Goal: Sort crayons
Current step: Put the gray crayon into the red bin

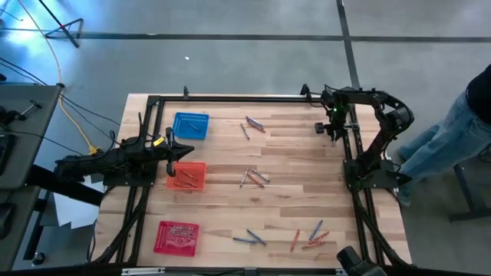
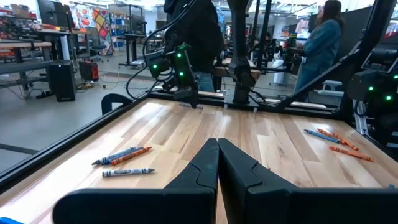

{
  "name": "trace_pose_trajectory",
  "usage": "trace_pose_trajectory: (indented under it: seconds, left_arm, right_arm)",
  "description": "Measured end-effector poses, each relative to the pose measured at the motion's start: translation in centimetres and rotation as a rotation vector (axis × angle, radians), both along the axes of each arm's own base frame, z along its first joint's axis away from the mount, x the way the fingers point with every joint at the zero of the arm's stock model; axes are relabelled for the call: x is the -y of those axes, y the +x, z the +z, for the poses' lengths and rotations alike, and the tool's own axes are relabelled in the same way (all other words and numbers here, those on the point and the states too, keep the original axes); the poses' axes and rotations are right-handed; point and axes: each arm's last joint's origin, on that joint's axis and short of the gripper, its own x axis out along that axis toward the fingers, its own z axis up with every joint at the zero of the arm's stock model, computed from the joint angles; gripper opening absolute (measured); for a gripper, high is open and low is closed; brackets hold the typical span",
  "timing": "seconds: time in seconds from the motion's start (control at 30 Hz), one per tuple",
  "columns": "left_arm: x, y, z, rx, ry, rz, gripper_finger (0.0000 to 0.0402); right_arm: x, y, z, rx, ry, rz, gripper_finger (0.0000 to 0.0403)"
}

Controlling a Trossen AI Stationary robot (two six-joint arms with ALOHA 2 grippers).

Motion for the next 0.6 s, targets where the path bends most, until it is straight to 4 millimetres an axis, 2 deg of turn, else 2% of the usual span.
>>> trace_pose_trajectory:
  seconds: [0.3,0.6]
  left_arm:
    - [0.00,0.00,0.00,0.000,0.000,0.000,0.0001]
    - [0.00,0.00,0.01,0.000,0.000,0.000,0.0001]
  right_arm:
    - [0.01,0.00,-0.03,-0.001,-0.004,0.001,0.0009]
    - [0.02,-0.01,0.05,-0.012,-0.008,0.007,0.0003]
